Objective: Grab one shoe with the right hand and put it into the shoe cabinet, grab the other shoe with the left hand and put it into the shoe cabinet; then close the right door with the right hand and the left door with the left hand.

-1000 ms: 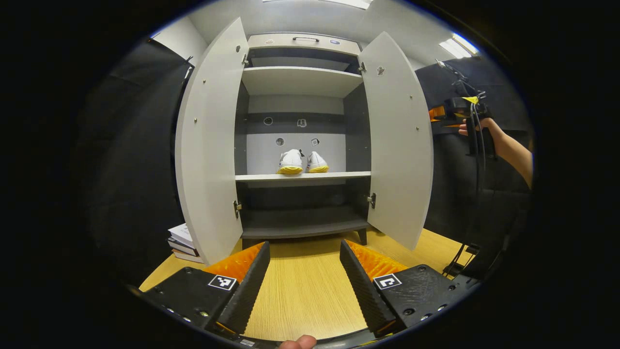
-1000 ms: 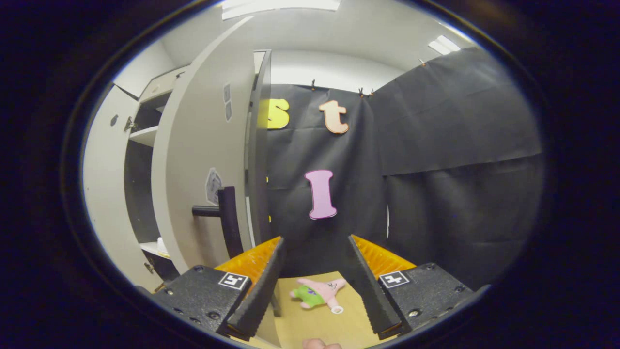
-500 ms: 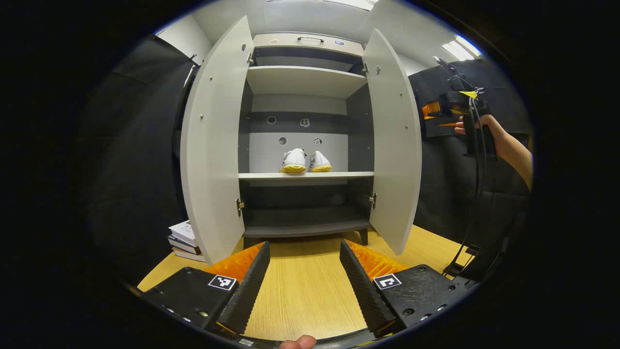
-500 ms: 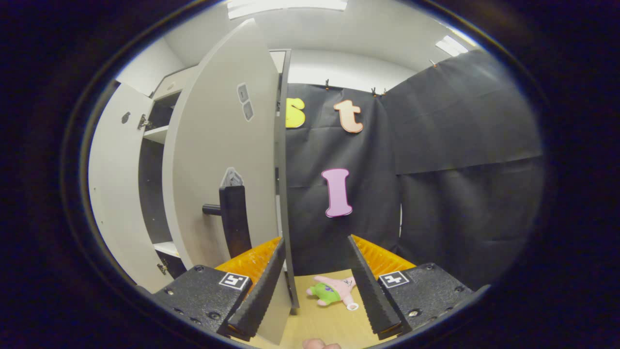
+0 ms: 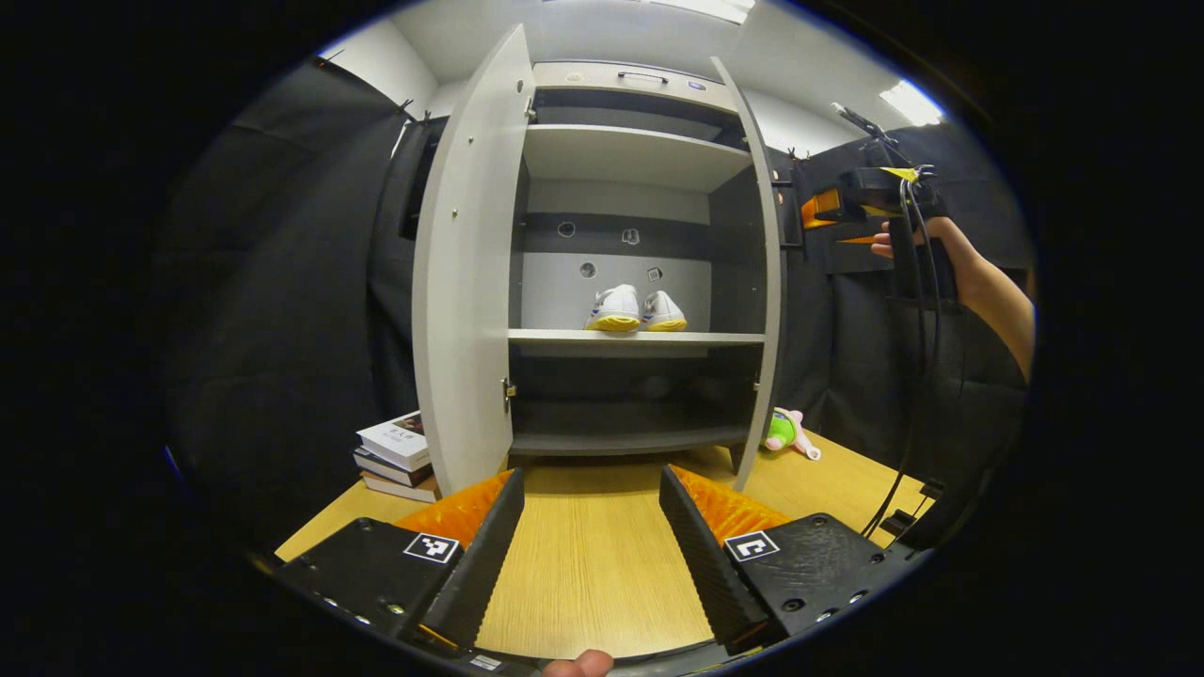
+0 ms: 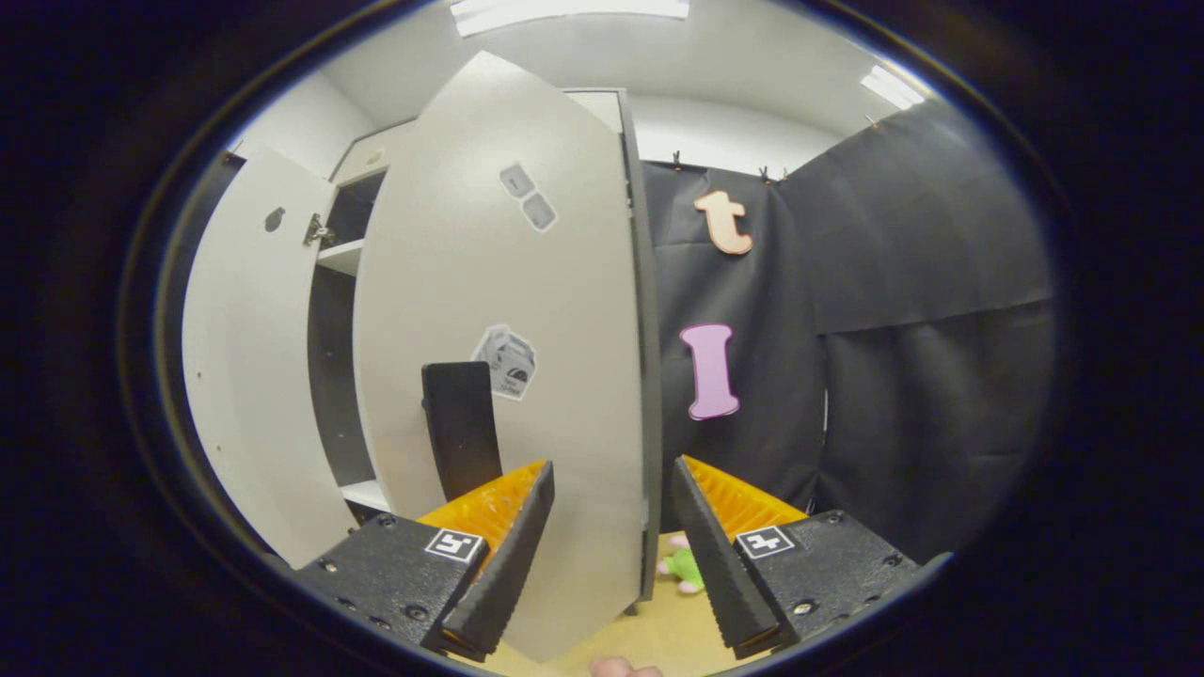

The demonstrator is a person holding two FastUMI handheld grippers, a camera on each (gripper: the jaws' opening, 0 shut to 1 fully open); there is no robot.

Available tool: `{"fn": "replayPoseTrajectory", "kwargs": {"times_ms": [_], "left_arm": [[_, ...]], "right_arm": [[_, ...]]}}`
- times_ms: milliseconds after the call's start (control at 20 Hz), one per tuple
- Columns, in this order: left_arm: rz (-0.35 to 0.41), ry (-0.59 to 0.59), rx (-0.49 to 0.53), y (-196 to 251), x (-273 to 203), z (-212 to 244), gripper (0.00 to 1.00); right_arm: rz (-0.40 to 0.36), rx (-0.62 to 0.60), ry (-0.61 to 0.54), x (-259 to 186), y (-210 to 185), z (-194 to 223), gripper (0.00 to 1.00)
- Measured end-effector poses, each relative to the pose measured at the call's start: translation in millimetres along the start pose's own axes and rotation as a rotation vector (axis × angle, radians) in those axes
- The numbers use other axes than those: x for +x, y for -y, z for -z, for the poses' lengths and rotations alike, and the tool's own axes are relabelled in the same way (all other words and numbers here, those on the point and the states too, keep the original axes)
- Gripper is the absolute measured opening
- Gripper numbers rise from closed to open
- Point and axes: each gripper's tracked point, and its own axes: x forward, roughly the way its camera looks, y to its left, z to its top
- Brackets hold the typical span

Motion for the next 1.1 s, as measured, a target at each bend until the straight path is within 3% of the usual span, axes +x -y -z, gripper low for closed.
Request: {"fn": "replayPoseTrajectory", "kwargs": {"times_ms": [150, 400, 550, 950, 1100], "left_arm": [[-0.027, -0.003, 0.001, -14.8, -1.3, 1.1, 0.87], [-0.071, 0.005, 0.004, -38.3, -7.7, -0.1, 0.87], [-0.081, 0.004, 0.004, -42.0, -8.7, 0.3, 0.87], [-0.053, -0.005, 0.013, -22.0, -17.5, 2.5, 0.87], [-0.039, -0.001, 0.03, -13.5, -19.8, 0.0, 0.87]], "right_arm": [[-0.017, -0.012, -0.002, 16.5, -26.3, -0.3, 0.84], [-0.01, -0.034, 0.024, 10.0, -21.8, -2.4, 0.86], [0.004, -0.053, 0.04, -7.3, -9.8, 3.6, 0.82], [0.021, -0.093, 0.039, -72.0, 1.0, 48.0, 0.86], [-0.001, -0.082, 0.039, -101.4, -10.0, 63.7, 0.86]]}}
